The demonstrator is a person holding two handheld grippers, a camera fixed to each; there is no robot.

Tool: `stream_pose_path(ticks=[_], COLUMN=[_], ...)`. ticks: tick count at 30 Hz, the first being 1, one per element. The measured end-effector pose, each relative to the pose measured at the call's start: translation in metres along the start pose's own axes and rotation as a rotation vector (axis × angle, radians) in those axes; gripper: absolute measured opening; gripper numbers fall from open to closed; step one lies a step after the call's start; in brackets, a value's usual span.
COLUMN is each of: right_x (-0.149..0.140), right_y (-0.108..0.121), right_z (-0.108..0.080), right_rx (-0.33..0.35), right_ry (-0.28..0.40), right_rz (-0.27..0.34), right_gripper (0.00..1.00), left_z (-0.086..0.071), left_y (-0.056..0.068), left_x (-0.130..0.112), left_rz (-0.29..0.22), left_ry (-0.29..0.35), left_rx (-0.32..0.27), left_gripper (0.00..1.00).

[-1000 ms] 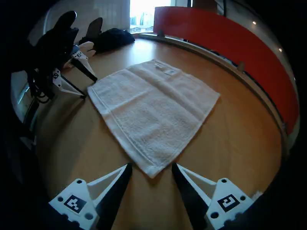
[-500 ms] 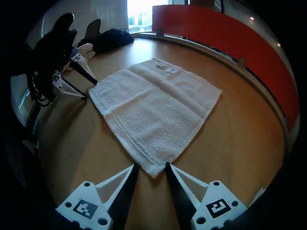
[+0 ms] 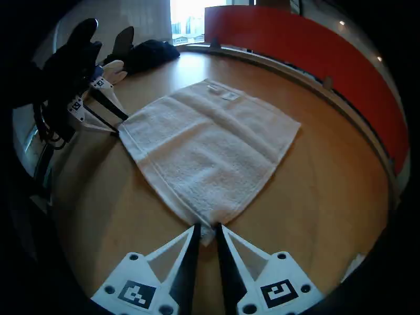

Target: Fold towel

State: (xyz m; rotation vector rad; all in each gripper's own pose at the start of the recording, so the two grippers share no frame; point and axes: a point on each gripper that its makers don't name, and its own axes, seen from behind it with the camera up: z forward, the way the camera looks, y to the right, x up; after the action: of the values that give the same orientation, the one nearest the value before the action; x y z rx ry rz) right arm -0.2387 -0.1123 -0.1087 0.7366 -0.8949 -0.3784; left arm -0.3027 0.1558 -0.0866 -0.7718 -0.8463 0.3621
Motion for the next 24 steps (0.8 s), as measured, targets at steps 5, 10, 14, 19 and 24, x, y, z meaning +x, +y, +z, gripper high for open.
stream_pose_path(ticks=[5, 10, 14, 19, 24], right_x=[-0.001, -0.002, -0.001, 0.002, 0.010], right_y=[-0.001, -0.004, -0.006, -0.005, -0.003], right_z=[0.000, -0.002, -0.007, -0.012, -0.018], right_rx=[-0.003, 0.004, 0.010, 0.002, -0.009], right_ry=[0.001, 0.013, 0.025, 0.041, 0.061], right_rz=[0.004, 0.018, 0.033, 0.042, 0.043], right_gripper=[0.19, 0.17, 0.16, 0.16, 0.16], left_z=[0.002, 0.002, 0.001, -0.002, -0.009], left_y=[0.003, 0.004, 0.003, 0.001, -0.001], left_x=[0.001, 0.002, 0.004, 0.010, 0.019], left_rz=[-0.005, -0.020, -0.050, -0.070, -0.067], left_ry=[-0.006, -0.015, -0.019, -0.003, 0.013], left_rx=[0.012, 0.022, 0.018, 0.020, 0.031], left_gripper=[0.17, 0.14, 0.14, 0.14, 0.14])
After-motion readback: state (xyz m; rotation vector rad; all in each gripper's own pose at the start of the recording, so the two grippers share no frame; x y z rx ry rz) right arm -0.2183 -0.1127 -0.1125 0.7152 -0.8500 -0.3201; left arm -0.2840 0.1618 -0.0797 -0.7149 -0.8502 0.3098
